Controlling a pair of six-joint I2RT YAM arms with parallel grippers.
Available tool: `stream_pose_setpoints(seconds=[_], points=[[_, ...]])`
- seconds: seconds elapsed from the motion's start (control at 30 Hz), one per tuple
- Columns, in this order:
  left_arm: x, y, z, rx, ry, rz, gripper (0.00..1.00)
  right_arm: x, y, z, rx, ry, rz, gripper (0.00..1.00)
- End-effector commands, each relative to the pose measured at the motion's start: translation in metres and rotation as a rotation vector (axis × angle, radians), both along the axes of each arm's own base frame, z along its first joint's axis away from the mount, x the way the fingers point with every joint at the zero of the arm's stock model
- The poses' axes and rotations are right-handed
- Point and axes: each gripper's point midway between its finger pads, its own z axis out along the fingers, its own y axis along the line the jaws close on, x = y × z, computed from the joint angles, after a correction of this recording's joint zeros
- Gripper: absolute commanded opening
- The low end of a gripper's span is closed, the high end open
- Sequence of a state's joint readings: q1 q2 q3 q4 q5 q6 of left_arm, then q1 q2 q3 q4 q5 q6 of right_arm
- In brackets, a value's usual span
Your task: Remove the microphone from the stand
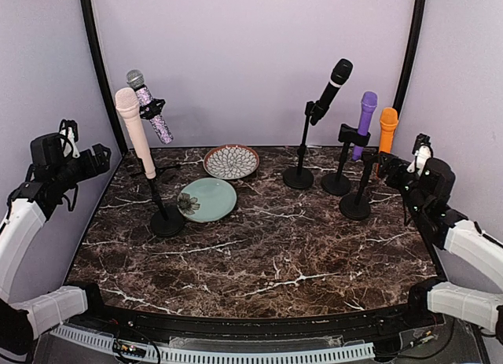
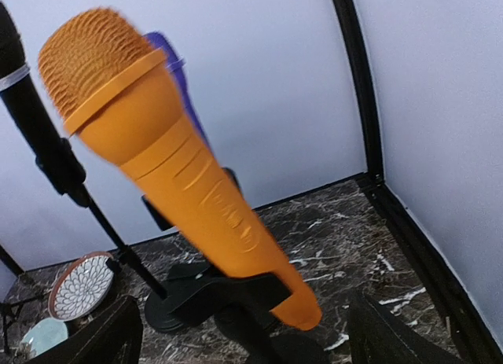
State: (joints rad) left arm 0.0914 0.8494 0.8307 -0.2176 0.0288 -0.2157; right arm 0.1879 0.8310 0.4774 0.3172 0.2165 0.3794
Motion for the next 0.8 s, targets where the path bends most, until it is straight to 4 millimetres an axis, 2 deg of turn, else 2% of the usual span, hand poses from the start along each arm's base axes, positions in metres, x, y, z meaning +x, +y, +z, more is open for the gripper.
stream_pose_setpoints(seconds=[0.0, 0.13, 0.17, 0.27, 0.43, 0.57, 0.77], points=[[-0.006, 0.002, 0.01, 0.037, -0.029, 0.004, 0.99, 0.0, 0.025, -0.005, -0.059, 0.006, 0.007, 0.9], [-0.008, -0.004, 0.004, 0.036, -0.049, -0.03, 0.99, 0.0, 0.048, -0.04, -0.016, 0.065, 0.045, 0.89], [-0.008, -0.007, 0.007, 0.033, -0.064, -0.046, 0.99, 0.001, 0.049, -0.058, -0.004, 0.099, 0.041, 0.89], [-0.01, -0.013, 0.008, 0.024, -0.082, -0.081, 0.99, 0.003, 0.045, -0.083, 0.061, 0.114, 0.0, 0.89], [-0.014, -0.023, 0.012, 0.011, -0.117, -0.134, 0.99, 0.019, 0.048, -0.101, 0.07, 0.131, -0.012, 0.86], [-0.014, -0.026, 0.013, 0.008, -0.122, -0.149, 0.99, 0.031, 0.041, -0.114, 0.07, 0.139, -0.04, 0.8], [-0.016, -0.028, 0.014, 0.006, -0.136, -0.161, 0.99, 0.042, 0.035, -0.117, 0.01, 0.108, -0.078, 0.71]])
